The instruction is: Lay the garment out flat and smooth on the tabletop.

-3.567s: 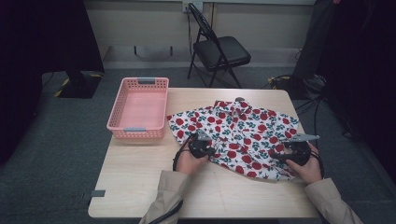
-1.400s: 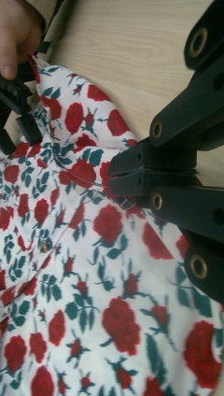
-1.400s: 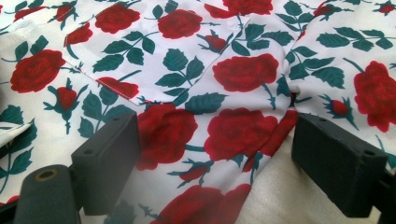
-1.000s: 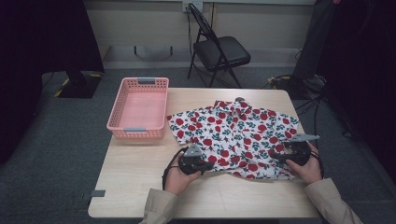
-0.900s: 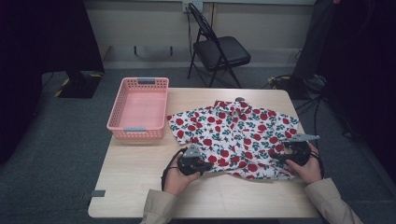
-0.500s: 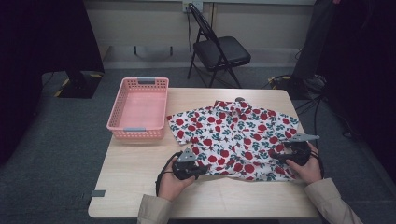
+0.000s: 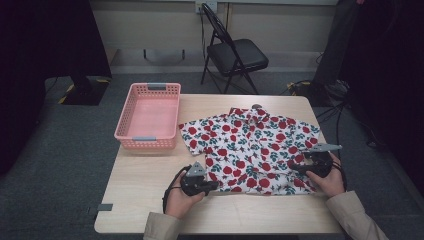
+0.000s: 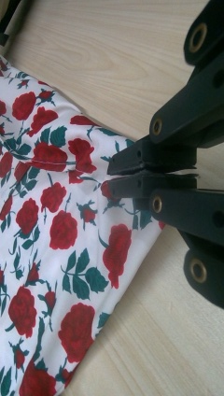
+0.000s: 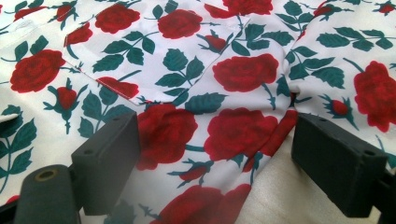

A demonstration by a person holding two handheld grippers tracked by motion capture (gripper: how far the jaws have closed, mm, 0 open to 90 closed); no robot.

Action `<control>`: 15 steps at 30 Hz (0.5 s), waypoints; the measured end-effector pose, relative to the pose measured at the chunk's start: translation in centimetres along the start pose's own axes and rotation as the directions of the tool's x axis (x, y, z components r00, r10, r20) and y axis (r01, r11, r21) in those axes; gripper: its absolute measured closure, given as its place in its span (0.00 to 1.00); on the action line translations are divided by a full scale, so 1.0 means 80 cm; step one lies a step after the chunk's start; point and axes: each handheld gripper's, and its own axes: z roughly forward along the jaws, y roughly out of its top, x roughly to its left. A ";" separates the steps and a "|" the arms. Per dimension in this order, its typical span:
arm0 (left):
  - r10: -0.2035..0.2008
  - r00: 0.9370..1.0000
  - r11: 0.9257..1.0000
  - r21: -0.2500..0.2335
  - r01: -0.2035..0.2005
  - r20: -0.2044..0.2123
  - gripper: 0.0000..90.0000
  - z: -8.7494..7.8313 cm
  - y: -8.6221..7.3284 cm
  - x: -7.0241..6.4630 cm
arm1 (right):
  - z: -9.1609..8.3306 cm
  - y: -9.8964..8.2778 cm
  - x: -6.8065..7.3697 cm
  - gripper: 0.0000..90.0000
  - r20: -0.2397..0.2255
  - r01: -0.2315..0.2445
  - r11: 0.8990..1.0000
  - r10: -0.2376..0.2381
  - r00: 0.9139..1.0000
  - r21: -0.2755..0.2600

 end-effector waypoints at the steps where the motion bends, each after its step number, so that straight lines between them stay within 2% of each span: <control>1: 0.000 1.000 1.000 0.000 0.000 0.000 0.97 0.000 0.000 0.000 | 0.000 0.000 0.000 0.16 0.000 0.000 1.000 0.000 1.000 0.000; 15: -0.020 1.000 1.000 0.008 0.020 -0.021 0.97 -0.009 -0.010 0.004 | 0.000 0.000 0.000 0.16 0.000 0.000 1.000 0.000 1.000 0.000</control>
